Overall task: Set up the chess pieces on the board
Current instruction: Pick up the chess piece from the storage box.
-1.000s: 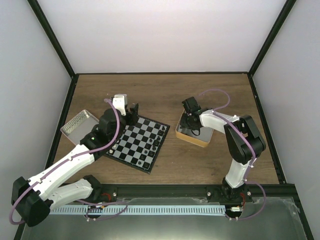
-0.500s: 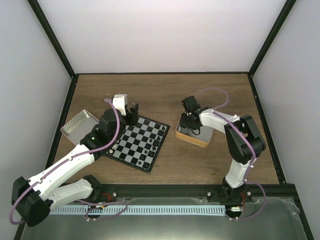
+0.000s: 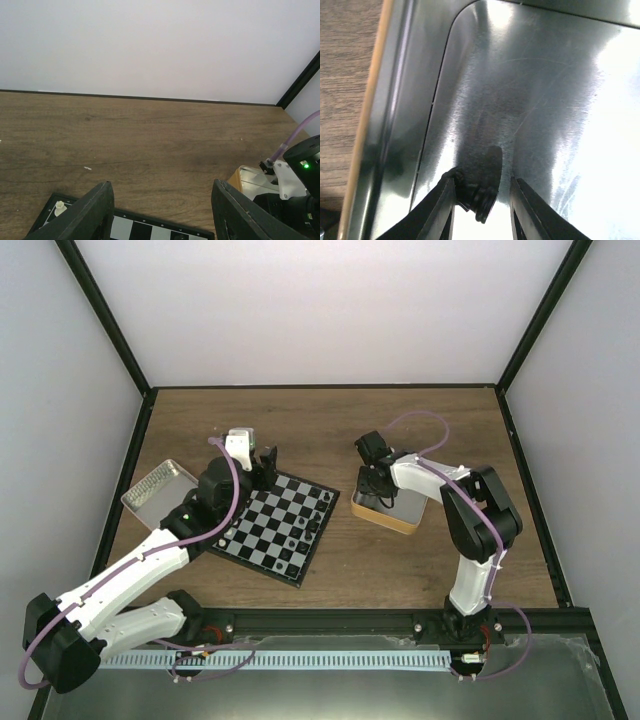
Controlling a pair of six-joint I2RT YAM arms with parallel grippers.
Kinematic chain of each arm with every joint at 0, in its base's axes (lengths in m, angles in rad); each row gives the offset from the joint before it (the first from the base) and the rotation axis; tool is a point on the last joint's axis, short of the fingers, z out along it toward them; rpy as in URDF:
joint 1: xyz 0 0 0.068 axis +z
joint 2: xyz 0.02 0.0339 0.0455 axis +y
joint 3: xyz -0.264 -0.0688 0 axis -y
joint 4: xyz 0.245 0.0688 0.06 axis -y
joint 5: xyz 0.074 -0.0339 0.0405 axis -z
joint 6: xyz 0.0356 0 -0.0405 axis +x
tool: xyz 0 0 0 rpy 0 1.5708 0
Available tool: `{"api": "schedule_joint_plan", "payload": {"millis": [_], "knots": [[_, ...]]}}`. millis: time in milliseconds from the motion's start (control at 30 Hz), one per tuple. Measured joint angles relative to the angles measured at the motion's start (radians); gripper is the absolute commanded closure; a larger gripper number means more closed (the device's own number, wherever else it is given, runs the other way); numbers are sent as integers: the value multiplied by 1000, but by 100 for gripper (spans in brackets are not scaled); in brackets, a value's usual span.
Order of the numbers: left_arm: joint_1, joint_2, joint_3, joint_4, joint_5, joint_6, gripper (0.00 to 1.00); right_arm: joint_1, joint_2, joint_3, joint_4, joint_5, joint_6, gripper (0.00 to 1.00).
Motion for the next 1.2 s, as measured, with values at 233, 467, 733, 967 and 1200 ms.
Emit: {"api": "schedule_joint_plan", "payload": {"millis": [233,467,733,967,1200], "knots": [[0,0,0,0,0,0,45,-3,-1,0,-6,40,0,70],[0,0,0,0,0,0,45,-27,-24,-30,24,6,-50,64],[0,0,0,0,0,0,45,-72,-79,-47,70,-71,-213,63],[0,0,0,-2,2,0,45,-92,-109,-69,78,-123,-365,63],[0,0,0,-5,2,0,45,-92,-83,-69,72,-130,-437,64]]}}
